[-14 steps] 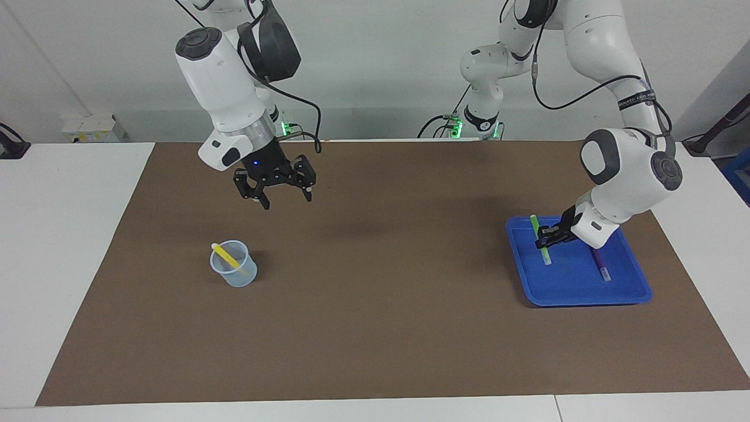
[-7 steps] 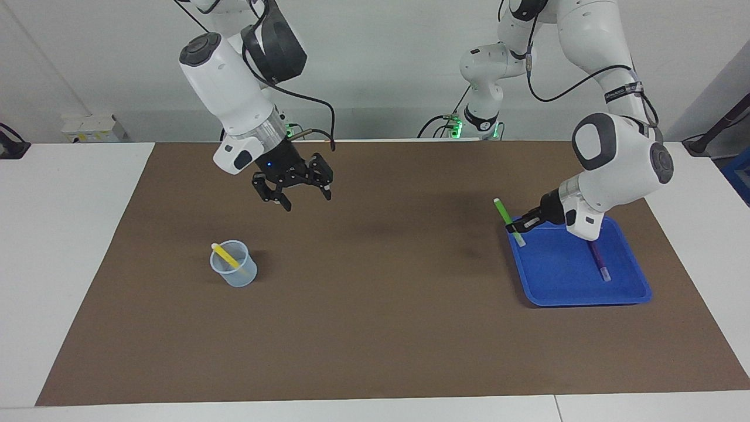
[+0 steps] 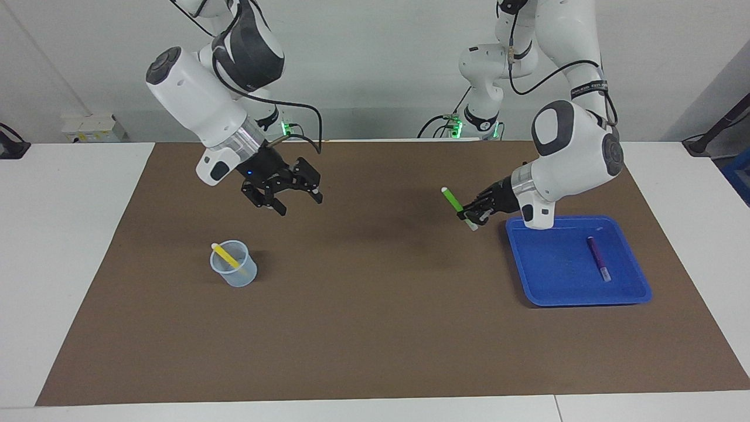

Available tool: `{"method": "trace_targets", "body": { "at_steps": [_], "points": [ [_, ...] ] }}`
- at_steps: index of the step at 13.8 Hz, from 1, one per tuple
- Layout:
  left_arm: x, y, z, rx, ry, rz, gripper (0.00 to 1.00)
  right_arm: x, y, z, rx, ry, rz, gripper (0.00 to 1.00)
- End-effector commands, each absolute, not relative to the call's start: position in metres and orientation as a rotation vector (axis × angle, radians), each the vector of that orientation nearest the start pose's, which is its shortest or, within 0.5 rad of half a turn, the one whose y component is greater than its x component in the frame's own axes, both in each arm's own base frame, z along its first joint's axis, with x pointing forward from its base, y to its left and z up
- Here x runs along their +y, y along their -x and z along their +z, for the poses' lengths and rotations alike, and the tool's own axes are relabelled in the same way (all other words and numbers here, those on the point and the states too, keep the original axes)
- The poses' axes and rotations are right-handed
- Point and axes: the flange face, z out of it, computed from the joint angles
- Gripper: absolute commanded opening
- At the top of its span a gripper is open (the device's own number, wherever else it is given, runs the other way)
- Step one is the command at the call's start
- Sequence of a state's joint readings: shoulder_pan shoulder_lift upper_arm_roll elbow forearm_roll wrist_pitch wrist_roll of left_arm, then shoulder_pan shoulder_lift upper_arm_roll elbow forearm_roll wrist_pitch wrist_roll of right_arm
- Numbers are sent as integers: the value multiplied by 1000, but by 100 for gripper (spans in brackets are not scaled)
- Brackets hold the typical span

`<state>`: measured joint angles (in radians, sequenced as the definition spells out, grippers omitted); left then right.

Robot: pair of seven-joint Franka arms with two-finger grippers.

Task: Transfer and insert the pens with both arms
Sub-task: 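Lift the green pen with the left gripper while the right gripper approaches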

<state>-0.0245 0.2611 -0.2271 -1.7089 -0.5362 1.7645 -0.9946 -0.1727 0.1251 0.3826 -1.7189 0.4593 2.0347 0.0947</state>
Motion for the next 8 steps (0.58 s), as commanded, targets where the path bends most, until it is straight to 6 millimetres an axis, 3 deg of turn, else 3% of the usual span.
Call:
{"method": "trace_targets", "body": {
  "at_steps": [1,3,6,8],
  "points": [
    [-209,-578,444,-1577,2985,906,0,148,-599,534,55,2612,-152,98],
    [-227,-576,446,-1629,2960,889,0,165,-594,535,32,2611,-153,97],
    [-273,-570,456,-1783,2905,884,0,171,-592,530,25,2614,-154,97],
    [-301,-563,466,-1876,2857,867,0,197,-587,527,24,2607,-164,97]
  ]
}}
